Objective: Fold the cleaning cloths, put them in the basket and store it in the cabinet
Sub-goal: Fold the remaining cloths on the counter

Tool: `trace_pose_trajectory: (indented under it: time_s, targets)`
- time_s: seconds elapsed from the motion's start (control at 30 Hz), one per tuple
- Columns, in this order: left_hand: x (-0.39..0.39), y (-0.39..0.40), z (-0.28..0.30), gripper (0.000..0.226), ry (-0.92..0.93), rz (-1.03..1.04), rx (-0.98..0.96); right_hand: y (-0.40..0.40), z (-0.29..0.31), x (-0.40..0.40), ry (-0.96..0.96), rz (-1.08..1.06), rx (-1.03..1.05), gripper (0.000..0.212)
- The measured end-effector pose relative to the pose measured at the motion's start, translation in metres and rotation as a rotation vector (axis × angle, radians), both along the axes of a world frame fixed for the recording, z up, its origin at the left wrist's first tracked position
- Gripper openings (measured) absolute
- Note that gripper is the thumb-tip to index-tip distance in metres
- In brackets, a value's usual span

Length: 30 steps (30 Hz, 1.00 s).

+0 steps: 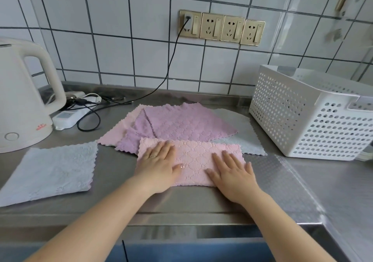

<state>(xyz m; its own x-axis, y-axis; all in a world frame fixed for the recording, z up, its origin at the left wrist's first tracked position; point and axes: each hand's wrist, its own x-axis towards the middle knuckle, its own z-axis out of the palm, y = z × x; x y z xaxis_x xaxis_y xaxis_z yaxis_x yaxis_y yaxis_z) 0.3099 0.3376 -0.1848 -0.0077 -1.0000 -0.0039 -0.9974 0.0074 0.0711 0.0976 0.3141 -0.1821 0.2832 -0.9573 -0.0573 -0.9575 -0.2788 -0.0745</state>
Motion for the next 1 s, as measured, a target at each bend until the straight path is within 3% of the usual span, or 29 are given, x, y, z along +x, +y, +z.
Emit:
trace_pose_trajectory:
  time_s: [0.13, 0.23, 0.33, 0.4, 0.57, 0.63, 0.77, 1.0]
  targets:
    - [0.007, 0.0, 0.002, 0.069, 0.032, -0.008, 0.001, -0.009, 0.004, -0.026, 0.02, -0.074, 0.08, 0.065]
    - [0.005, 0.009, 0.011, 0.063, 0.016, -0.1, -0.096, -0.02, 0.012, -0.026, 0.039, -0.043, 0.0, 0.059]
    - [-0.009, 0.026, 0.014, 0.038, 0.031, -0.393, -0.388, -0.035, 0.029, -0.007, -0.158, 0.109, -0.195, 0.044]
    - [-0.02, 0.034, 0.012, 0.031, 0.009, -0.499, -0.429, -0.045, 0.039, 0.016, -0.298, 0.226, -0.184, 0.038]
    - [-0.026, 0.03, 0.006, 0.006, -0.118, -0.515, -0.379, -0.068, 0.039, 0.059, -0.248, 0.256, -0.003, 0.034]
    - [-0.029, 0.029, 0.005, 0.019, -0.158, -0.506, -0.372, -0.077, 0.04, 0.066, -0.171, 0.257, -0.003, 0.032]
    - [-0.031, 0.029, 0.009, 0.022, -0.205, -0.513, -0.412, -0.086, 0.052, 0.07, 0.012, 0.295, 0.052, 0.029]
    - [-0.005, 0.044, 0.009, 0.013, -0.081, -0.481, -0.511, -0.087, 0.069, 0.055, -0.103, 0.287, 0.16, 0.02]
